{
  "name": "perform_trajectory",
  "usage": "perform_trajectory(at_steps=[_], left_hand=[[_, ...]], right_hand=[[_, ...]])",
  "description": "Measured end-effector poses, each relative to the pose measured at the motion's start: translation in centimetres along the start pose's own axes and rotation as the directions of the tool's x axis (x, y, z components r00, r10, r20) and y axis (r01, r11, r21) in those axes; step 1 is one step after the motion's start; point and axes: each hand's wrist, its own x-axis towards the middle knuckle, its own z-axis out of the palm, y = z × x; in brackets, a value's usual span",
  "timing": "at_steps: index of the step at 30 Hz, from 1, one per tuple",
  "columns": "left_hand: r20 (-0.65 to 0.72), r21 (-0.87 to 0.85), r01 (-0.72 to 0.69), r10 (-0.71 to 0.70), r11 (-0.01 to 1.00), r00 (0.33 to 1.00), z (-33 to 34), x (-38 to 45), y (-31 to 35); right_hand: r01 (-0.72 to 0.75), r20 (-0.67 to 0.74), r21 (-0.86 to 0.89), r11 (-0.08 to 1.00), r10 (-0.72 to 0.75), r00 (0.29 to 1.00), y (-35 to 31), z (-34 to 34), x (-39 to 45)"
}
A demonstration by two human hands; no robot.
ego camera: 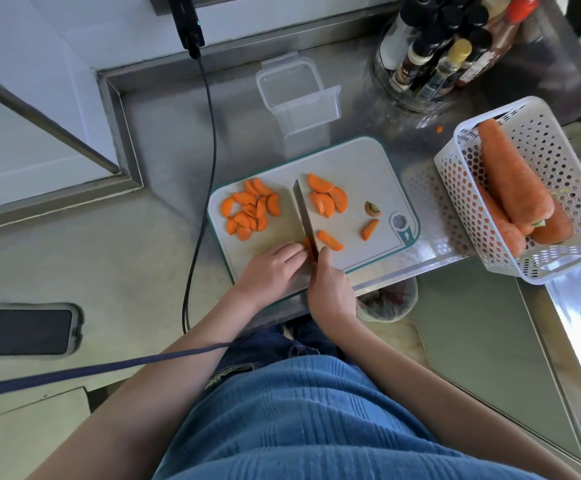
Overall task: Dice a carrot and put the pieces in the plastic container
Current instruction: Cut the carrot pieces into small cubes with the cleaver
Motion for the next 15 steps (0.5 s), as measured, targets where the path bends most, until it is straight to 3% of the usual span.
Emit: perform_trajectory(at_steps=[6, 15], left_hand=[[0.047, -0.024, 0.078, -0.076, 0.997, 0.996, -0.4, 0.0, 0.6], [-0.006, -0.046, 0.126, -0.127, 0.991, 0.992, -0.2, 1.0, 1.1]], right_hand=[[0.056, -0.013, 0.068, 0.996, -0.055, 0.998, 0.9, -0.5, 0.5], [0.065, -0.118, 0.341, 0.938, -0.026, 0.993, 2.8, -2.8, 1.1]])
